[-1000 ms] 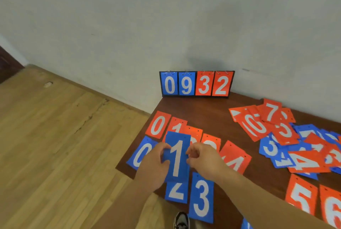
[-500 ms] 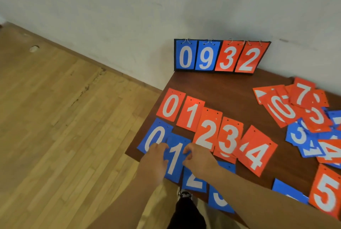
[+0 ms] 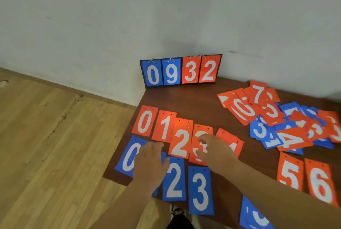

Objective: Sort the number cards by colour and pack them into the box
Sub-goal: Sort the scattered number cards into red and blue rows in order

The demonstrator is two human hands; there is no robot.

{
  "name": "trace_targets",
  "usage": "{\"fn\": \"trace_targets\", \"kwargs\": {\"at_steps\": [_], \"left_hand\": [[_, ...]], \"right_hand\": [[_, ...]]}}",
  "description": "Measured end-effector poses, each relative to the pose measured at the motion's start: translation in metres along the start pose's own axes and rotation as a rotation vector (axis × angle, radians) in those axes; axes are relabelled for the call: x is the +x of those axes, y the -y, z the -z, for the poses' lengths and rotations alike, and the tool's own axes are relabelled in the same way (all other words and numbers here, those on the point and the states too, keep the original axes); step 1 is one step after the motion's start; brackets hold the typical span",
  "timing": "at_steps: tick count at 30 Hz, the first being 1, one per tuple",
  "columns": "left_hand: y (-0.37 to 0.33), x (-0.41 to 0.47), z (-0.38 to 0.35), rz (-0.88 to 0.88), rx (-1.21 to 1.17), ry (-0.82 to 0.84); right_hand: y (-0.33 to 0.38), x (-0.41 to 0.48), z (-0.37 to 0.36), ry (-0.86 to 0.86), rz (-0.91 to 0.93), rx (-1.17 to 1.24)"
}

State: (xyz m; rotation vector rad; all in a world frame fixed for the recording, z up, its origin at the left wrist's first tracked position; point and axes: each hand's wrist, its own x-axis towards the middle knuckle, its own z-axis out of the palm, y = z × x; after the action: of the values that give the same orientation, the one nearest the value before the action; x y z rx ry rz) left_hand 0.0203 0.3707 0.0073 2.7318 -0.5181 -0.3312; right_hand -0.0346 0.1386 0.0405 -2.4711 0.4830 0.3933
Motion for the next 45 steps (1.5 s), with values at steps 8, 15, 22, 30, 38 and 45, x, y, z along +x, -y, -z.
{"fn": "trace_targets", "kwargs": {"at_steps": [8, 15, 22, 30, 38, 45], "left_hand": [[-0.133, 0.015, -0.004, -0.278, 0.103, -0.047], [-0.250, -0.012, -0.034, -0.332, 0.161, -0.040], [-0.333, -0.044, -0.065, -0.285, 0.131, -0.066], [-0.365, -0.059, -0.070, -0.190, 0.110, -0.091], [-0.343, -0.028, -0.050, -0.086, 0.122, -0.064], [-0.326, 0.041, -0.045, -0.024, 0.115, -0.017]], "right_hand": [[-0.111, -0.072, 0.081, -0.276, -0.151, 0.042], [-0.230, -0.152, 0.139, -0.410, -0.281, 0.138], [-0.317, -0.202, 0.177, -0.448, -0.268, 0.120], [-0.354, -0.208, 0.203, -0.403, -0.200, 0.101], [-0.335, -0.164, 0.204, -0.309, -0.185, 0.122], [-0.317, -0.104, 0.205, -0.224, -0.197, 0.169]]}}
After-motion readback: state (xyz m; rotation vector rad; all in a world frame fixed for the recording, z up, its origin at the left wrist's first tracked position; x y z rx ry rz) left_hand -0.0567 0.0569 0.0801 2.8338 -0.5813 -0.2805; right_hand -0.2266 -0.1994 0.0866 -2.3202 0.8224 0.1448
